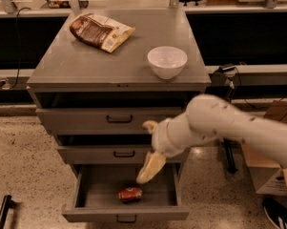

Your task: Pick coke can from bottom drawer and place on counter

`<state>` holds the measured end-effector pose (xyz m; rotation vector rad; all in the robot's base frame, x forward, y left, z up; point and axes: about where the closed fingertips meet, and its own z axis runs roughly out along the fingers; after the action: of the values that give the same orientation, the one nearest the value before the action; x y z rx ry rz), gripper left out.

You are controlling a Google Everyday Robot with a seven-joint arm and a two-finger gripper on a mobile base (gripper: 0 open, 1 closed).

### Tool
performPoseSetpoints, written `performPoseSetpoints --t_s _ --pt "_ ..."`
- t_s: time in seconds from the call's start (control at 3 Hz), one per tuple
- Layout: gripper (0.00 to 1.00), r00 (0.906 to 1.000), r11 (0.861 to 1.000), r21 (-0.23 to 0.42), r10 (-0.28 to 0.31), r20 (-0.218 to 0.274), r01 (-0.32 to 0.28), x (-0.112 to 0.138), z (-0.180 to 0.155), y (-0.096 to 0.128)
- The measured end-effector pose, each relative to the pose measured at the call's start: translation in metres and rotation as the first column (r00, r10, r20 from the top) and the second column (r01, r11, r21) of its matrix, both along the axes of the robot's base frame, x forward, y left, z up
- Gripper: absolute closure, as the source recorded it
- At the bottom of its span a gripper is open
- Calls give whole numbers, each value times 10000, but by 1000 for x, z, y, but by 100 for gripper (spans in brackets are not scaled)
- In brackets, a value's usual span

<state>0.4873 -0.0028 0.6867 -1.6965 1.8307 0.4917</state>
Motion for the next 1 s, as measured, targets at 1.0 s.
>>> performPoseSetpoints --t_s 1.0 --pt "0 9934 9880 1477 298 1108 -461 -1 -58 47"
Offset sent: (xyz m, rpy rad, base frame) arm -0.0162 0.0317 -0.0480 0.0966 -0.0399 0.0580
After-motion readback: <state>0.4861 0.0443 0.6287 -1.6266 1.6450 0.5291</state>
